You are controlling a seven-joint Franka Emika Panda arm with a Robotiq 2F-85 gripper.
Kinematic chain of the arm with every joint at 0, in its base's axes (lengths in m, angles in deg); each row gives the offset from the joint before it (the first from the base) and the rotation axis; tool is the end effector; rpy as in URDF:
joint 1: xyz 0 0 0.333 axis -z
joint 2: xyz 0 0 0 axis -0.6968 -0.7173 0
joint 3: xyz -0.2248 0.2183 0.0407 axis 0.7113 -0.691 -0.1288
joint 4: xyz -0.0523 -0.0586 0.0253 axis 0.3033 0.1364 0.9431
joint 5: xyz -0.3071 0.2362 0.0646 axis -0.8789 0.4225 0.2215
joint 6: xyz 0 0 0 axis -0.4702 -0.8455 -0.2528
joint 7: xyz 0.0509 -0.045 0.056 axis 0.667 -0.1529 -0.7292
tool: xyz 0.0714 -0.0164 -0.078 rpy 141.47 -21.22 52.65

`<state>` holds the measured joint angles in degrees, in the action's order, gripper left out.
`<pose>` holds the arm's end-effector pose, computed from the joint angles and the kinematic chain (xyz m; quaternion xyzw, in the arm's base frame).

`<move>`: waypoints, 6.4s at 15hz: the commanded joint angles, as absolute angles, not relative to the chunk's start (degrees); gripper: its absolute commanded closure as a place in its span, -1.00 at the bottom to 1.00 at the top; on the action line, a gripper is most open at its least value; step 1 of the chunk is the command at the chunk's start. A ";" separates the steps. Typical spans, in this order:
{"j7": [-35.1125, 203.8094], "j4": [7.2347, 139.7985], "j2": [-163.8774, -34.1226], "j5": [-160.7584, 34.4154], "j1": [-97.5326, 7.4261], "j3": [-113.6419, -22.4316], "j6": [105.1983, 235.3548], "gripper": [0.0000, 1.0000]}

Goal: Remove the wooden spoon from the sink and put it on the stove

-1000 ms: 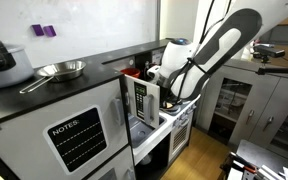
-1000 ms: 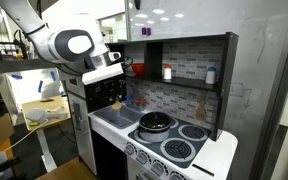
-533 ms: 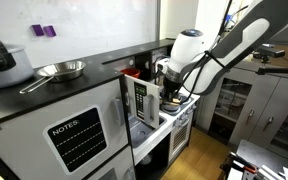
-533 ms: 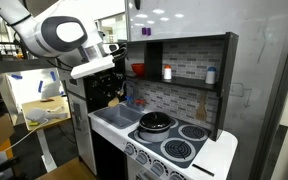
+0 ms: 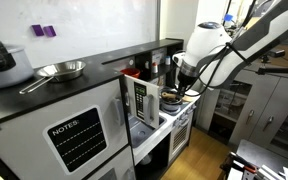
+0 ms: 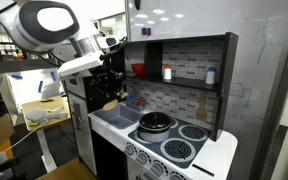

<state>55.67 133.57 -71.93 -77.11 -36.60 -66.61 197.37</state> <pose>0.4341 -0.0843 0.3353 0.9579 0.2225 0.1428 0.1118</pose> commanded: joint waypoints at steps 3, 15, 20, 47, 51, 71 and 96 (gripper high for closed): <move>59.62 135.26 -69.81 -80.41 -32.49 -63.48 197.69 0.90; 65.21 133.91 -73.72 -76.65 -30.77 -59.83 199.61 0.90; 66.11 134.42 -72.87 -77.41 -31.54 -60.88 198.31 0.59; 58.69 125.84 -79.92 -70.49 -31.79 -56.13 199.05 0.90; 54.44 121.39 -84.42 -65.31 -31.34 -56.39 198.69 0.90; 42.27 104.53 -104.20 -49.77 -21.68 -63.05 197.49 0.90; 43.40 100.05 -112.19 -49.72 -13.10 -72.69 198.01 -0.31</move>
